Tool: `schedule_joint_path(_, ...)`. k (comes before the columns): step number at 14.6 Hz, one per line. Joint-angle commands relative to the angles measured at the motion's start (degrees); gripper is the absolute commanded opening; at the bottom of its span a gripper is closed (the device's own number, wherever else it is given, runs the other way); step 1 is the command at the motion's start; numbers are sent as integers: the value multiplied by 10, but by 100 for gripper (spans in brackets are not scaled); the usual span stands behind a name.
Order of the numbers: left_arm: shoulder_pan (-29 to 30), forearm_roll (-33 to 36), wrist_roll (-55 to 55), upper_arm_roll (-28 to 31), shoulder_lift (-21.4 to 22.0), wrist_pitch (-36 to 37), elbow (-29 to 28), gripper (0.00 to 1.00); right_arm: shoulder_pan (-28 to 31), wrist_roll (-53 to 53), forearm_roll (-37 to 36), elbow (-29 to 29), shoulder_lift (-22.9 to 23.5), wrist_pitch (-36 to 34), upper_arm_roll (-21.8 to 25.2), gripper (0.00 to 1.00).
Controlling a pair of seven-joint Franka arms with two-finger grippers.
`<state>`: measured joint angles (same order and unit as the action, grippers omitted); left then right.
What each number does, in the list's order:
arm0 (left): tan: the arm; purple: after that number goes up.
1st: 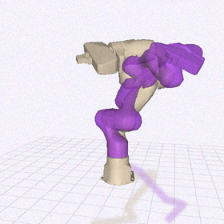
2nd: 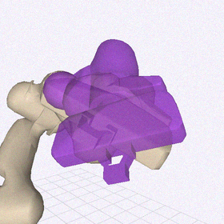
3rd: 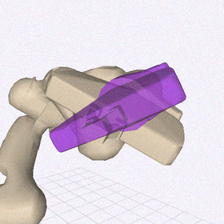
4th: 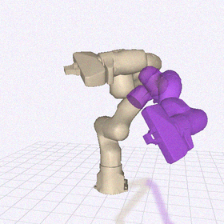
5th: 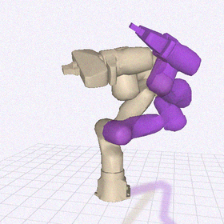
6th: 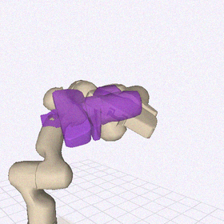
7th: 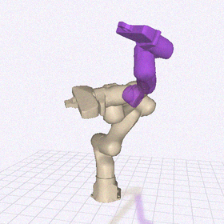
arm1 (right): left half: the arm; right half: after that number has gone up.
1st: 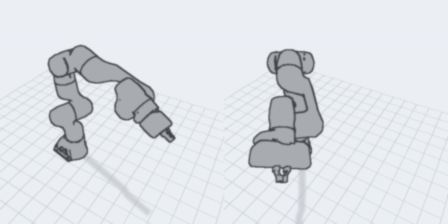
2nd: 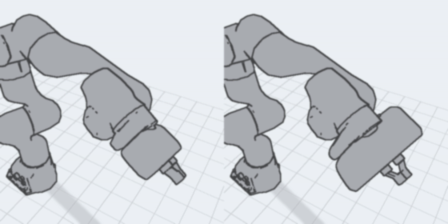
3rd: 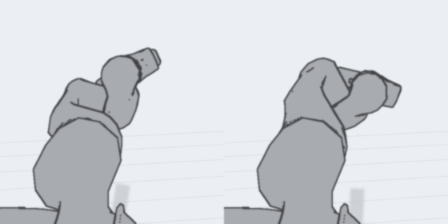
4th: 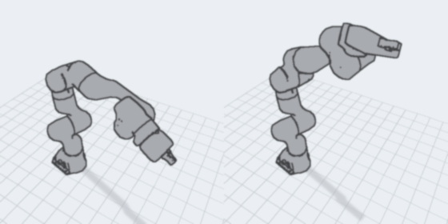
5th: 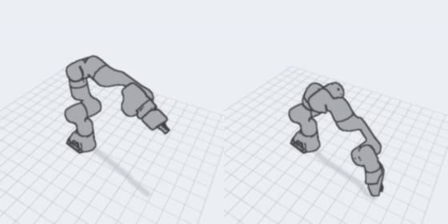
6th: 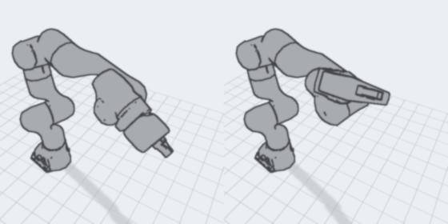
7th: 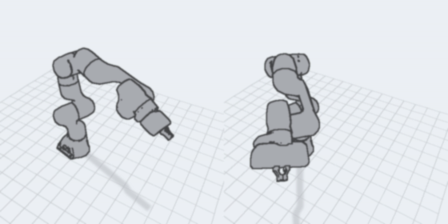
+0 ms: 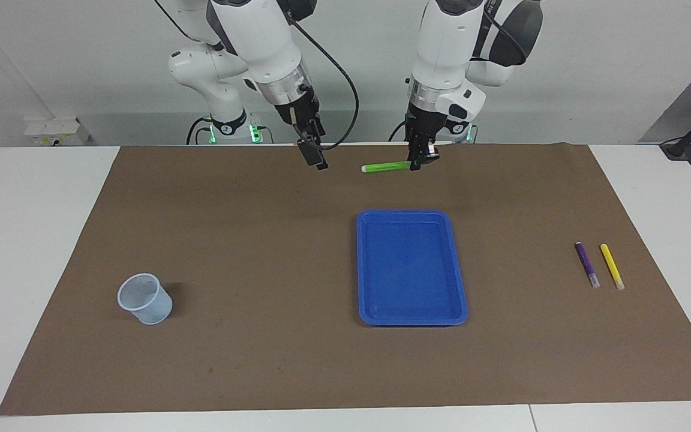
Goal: Transfer and insert pens with both arms
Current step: 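Carry the green pen over the tray toward the approaching right gripper, then close the right gripper on the green pen's free end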
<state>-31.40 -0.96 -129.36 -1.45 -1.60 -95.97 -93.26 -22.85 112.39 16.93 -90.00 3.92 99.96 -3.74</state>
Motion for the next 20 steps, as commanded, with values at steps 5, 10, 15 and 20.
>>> schedule_joint_path(5,-45,24,-41,7,12,-8,-10,0,-19,6,4,27,39,8,0,96)
schedule_joint_path(10,-52,24,-48,6,12,-11,-9,0,-38,0,-1,25,39,8,0,94)
schedule_joint_path(15,-53,25,-56,4,12,-17,-10,0,-49,-16,-2,18,37,8,0,92)
schedule_joint_path(20,-53,25,-52,4,12,-15,-10,0,-51,-18,-2,17,36,21,0,89)
